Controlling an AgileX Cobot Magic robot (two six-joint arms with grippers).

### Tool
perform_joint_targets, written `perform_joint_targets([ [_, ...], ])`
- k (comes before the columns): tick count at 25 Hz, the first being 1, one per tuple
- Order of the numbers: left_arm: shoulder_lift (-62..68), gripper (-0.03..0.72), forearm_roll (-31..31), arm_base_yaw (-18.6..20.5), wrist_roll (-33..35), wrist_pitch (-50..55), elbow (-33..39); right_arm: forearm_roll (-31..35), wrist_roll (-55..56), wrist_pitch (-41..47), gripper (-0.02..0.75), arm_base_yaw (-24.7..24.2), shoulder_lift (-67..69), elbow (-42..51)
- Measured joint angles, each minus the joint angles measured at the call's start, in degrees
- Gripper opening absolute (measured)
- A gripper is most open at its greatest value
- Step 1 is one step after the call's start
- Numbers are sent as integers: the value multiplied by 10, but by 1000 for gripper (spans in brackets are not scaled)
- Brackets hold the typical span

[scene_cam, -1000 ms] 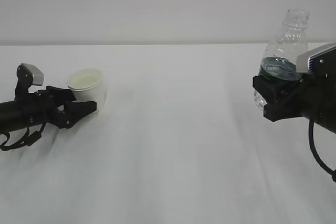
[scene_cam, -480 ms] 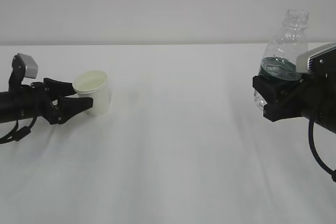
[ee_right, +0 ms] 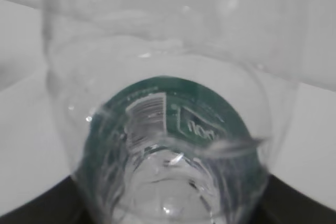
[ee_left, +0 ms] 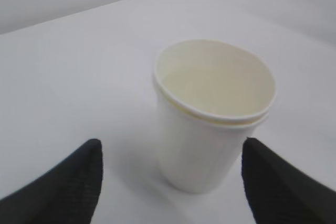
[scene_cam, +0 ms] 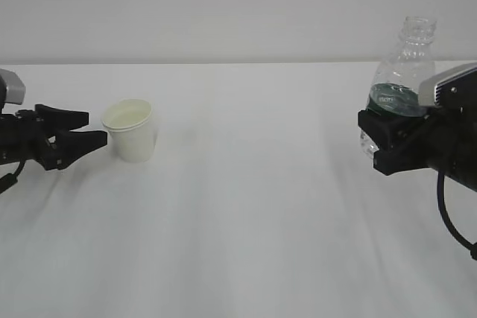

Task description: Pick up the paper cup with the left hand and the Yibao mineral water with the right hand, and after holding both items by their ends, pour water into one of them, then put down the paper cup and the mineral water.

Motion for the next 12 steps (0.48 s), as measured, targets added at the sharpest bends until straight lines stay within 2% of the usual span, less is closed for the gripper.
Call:
perform_joint_targets([
  [7, -2, 593, 2, 43, 0, 0, 1, 5, -3, -7, 398, 0, 33, 0],
  [12, -22, 587, -25, 58, 0, 0, 1, 28, -3, -61, 395, 0, 61, 0],
])
